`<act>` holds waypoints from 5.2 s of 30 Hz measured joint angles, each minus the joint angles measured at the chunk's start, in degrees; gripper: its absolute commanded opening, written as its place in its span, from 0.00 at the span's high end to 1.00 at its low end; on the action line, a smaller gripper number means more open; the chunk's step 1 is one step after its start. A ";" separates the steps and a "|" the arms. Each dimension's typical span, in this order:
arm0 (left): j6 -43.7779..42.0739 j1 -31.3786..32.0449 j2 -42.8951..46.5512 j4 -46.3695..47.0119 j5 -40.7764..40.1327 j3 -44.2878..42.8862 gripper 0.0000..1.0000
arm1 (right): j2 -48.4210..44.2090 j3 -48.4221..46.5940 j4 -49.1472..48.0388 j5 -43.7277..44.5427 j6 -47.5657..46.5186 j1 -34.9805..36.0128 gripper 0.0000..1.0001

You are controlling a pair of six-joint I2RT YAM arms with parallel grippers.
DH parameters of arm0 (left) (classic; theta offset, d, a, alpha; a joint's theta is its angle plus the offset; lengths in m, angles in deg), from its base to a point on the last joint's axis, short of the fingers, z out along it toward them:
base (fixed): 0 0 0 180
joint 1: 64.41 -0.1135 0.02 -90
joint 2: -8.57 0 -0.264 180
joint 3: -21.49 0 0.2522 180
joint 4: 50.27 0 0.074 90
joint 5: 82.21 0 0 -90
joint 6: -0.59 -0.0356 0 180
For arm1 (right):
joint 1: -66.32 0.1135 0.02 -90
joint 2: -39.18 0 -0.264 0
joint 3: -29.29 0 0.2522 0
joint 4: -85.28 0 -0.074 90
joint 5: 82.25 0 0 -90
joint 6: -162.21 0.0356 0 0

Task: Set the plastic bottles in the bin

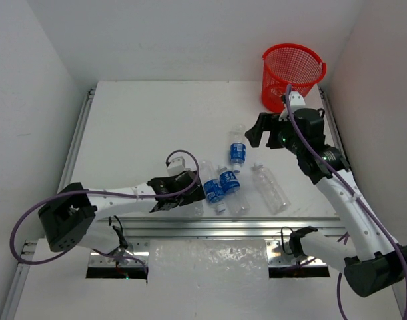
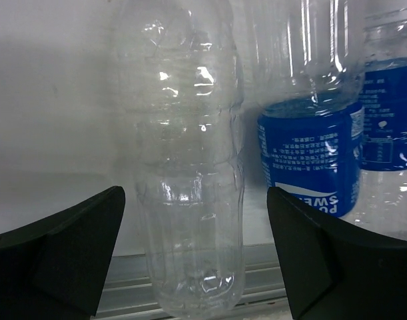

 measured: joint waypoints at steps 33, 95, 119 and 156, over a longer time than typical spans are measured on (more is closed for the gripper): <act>-25.86 0.28 39.85 31.21 20.33 12.83 0.94 | 12.28 12.28 -51.65 -50.18 24.09 14.75 0.01; -0.55 0.70 -12.57 -10.49 -3.39 -26.88 0.05 | 5.33 -21.24 -4.11 -6.27 1.16 -15.65 0.01; 10.60 2.01 -24.74 -9.84 -5.49 -21.24 0.62 | 1.18 -5.09 -0.13 -17.11 3.54 -9.18 0.01; -36.54 2.60 32.35 47.12 22.29 19.69 0.01 | 12.28 12.72 -40.11 -39.26 12.11 20.65 1.00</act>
